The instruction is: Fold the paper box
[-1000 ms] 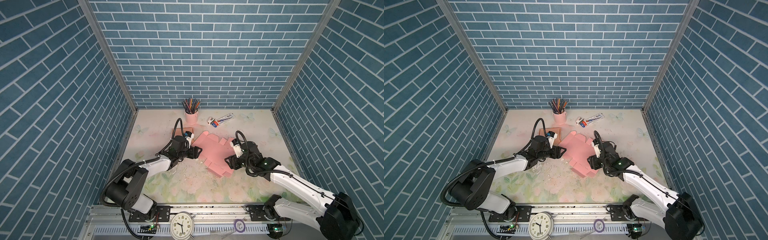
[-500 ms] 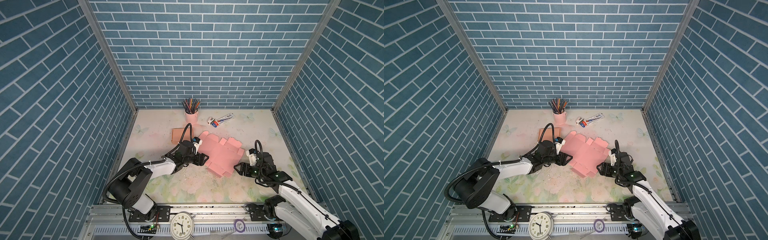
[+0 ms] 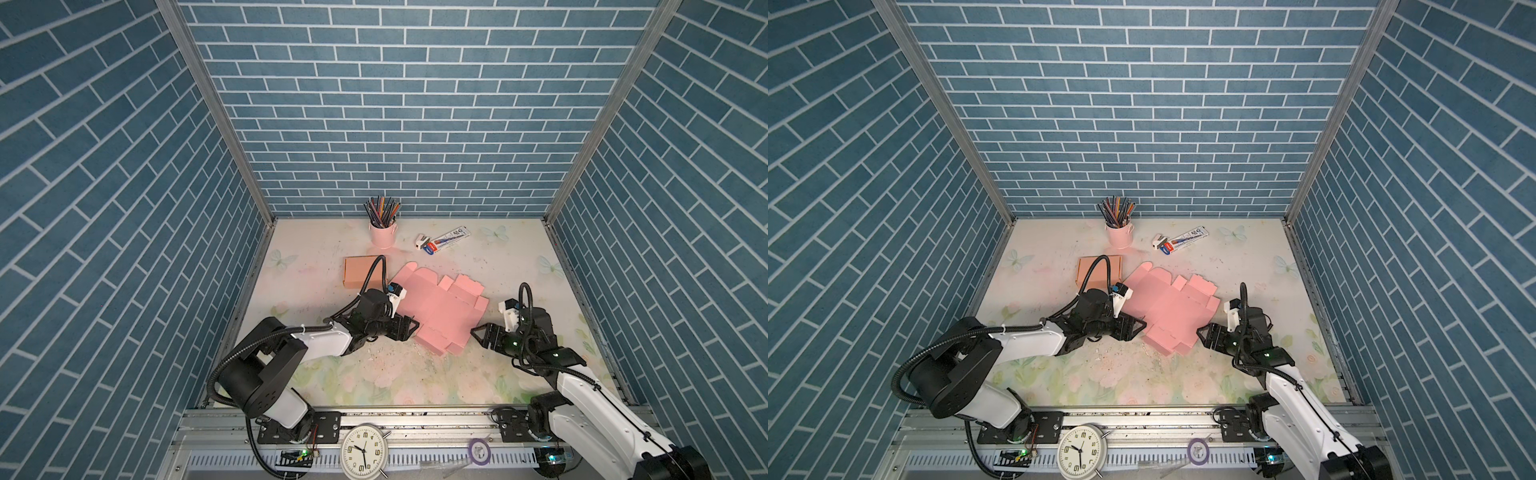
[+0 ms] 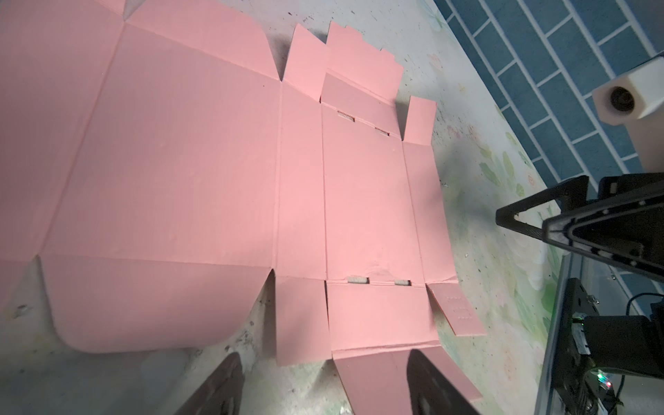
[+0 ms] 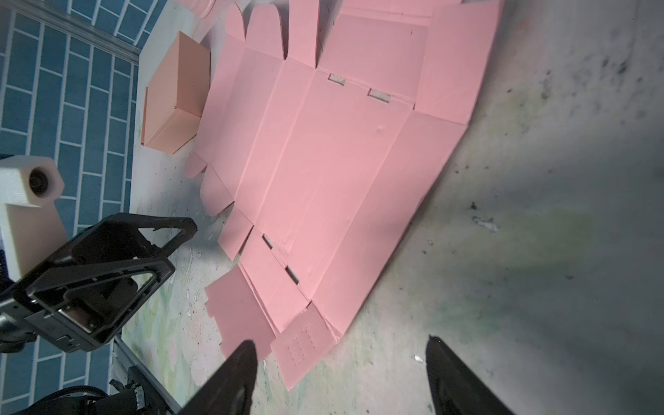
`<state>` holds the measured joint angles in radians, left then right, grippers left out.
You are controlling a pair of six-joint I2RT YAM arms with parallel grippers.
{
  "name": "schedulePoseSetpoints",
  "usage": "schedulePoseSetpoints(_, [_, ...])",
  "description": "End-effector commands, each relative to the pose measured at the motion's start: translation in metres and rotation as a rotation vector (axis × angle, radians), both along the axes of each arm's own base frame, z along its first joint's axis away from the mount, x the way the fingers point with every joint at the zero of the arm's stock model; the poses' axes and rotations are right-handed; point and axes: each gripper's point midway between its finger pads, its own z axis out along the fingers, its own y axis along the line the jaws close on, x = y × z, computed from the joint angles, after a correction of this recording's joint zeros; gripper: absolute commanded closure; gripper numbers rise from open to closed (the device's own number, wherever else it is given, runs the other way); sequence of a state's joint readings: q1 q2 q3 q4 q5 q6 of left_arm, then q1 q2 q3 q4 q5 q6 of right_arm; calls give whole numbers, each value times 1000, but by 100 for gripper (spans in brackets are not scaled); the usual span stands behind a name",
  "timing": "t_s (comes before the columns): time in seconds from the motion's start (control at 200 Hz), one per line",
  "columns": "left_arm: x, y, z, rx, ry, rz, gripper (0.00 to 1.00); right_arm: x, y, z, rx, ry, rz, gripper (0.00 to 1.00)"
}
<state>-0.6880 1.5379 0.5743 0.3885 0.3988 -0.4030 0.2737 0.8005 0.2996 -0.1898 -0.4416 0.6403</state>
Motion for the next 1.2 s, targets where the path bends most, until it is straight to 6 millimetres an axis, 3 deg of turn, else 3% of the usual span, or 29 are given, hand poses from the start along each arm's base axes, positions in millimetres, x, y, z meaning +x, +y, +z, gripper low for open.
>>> schedulePoseSetpoints(0.0, [-1,-4,3,-17,-15,-11,27,0,-1,-3,28,14,-16,26])
schedulePoseSetpoints(0.12, [6,-7,9,-19,-31,2,27,-1,-6,-9,25,22,-32,25])
schedulePoseSetpoints(0.275, [30,-13,26,-24,-72,36,27,2,-9,-13,24,29,-44,26])
schedulePoseSetpoints(0.505, [78,-28,41,-18,-92,80,27,6,-8,-18,25,34,-46,27])
schedulePoseSetpoints(0.62, [102,-30,38,18,-104,119,27,9,-8,-18,15,17,-37,27])
schedulePoseSetpoints(0.9, [163,-10,18,102,-100,268,28,13,-5,-25,11,44,-11,29])
schedulePoseSetpoints(1.195, [184,18,4,141,-77,343,28,17,-4,-23,8,34,-6,30])
